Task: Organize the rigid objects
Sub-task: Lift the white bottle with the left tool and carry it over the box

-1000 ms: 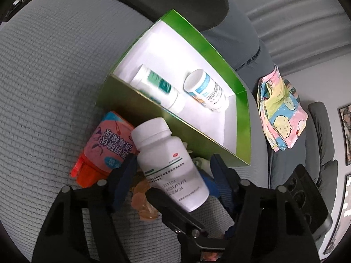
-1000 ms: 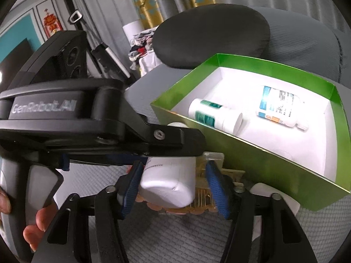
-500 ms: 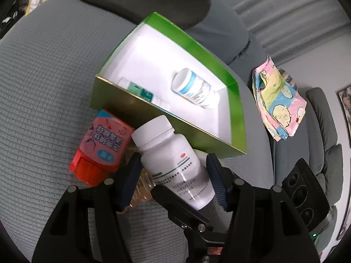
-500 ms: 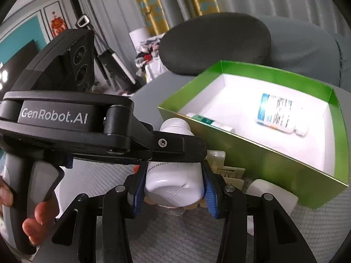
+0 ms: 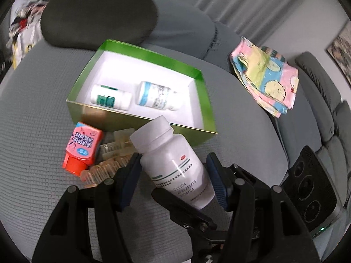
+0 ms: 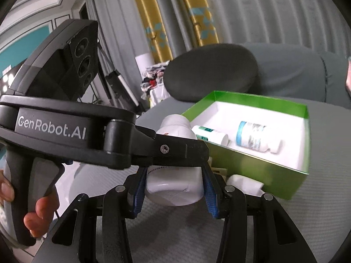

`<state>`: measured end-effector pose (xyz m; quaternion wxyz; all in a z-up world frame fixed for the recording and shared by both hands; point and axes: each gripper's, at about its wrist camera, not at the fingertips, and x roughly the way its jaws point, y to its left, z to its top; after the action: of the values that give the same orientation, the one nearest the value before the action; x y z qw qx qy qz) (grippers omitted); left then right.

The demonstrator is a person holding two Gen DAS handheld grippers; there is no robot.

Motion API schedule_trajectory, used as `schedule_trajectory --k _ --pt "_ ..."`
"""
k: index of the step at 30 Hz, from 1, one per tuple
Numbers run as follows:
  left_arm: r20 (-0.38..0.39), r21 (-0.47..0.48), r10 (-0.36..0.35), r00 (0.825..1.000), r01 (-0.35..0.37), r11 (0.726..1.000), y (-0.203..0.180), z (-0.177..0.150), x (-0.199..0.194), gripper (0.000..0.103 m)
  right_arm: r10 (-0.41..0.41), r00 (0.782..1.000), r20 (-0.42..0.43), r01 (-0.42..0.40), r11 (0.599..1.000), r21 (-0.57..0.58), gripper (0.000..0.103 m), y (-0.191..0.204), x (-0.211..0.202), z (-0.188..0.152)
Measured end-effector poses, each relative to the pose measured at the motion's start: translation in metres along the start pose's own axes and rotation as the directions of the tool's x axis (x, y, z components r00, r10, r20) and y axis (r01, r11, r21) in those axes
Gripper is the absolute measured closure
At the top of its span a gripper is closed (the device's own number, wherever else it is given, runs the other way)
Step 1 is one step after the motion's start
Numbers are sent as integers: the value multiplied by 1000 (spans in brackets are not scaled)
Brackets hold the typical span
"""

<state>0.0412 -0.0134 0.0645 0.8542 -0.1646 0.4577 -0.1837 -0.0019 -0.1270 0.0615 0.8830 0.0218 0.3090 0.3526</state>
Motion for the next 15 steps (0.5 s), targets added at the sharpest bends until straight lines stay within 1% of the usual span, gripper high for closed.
schedule_trajectory --k 6,15 --pt "12 83 16 1000 -17 996 -24 -6 0 43 -24 999 28 25 1000 -18 55 1 -23 -2" --pt "22 147 34 999 -36 988 -43 -9 -1 43 -45 997 59 46 999 -20 55 -2 -37 2"
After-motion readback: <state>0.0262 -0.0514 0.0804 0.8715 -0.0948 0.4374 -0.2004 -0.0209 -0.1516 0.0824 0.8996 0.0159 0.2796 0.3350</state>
